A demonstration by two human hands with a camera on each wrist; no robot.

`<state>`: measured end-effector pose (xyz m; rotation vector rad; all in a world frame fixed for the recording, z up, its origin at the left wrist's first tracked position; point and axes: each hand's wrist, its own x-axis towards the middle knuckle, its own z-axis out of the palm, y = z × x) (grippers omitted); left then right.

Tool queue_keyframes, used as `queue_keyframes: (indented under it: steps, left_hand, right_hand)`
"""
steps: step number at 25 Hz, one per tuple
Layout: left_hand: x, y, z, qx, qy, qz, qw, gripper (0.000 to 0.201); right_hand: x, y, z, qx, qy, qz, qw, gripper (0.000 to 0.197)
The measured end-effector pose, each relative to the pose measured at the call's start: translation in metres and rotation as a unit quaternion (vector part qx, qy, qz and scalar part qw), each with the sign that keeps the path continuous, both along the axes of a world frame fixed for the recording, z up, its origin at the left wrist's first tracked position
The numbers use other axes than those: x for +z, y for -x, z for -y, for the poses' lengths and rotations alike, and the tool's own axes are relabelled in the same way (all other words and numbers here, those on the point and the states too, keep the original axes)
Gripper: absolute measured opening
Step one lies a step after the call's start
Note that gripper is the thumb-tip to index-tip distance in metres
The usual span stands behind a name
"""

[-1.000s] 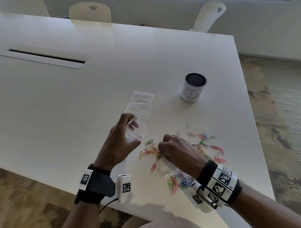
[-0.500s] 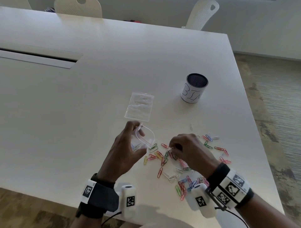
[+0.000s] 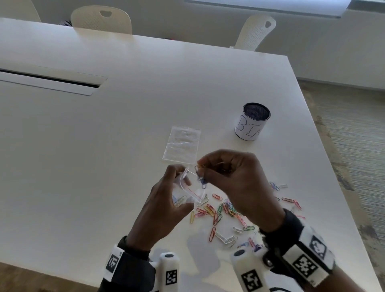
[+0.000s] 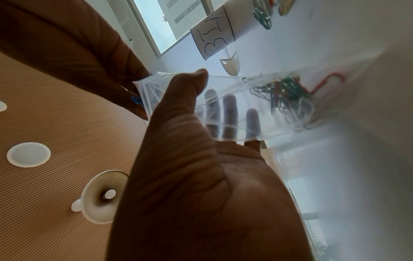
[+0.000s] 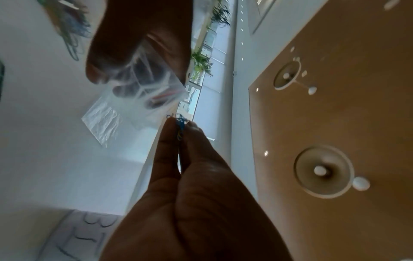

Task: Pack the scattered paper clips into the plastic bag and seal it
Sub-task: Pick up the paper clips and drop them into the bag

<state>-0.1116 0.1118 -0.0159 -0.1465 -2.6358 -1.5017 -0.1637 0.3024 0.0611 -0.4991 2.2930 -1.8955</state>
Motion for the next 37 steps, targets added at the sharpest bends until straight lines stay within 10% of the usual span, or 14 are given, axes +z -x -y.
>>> queue_keyframes:
  steps: [10, 15, 22, 27, 37]
  left_hand:
    - [0.002, 0.000, -0.001, 0.014, -0.009, 0.028, 0.999, 0.065]
    - [0.003, -0.002, 0.001, 0.034, -0.006, 0.000, 0.999, 0.058]
    - [0.000, -0.007, 0.005, 0.091, -0.014, -0.018, 0.996, 0.060]
    - [0.001, -0.006, 0.003, 0.086, -0.010, -0.016, 0.996, 0.062]
    - [-0.001, -0.004, 0.002, 0.072, -0.016, -0.008, 0.997, 0.059]
  right_hand:
    - [-0.010, -0.001, 0.009, 0.073, -0.153, -0.126, 0.977, 0.012]
    - [-0.012, 0.013, -0.020, -0.048, -0.143, -0.130, 0.980, 0.006]
    - [-0.072, 0.010, -0.016, 0.186, -0.365, -0.100, 0.907, 0.033]
    - [-0.079, 0.009, -0.006, 0.254, -0.384, -0.171, 0.871, 0.015]
    - [-0.069, 0.048, -0.085, 0.125, -0.414, -0.137, 0.891, 0.015]
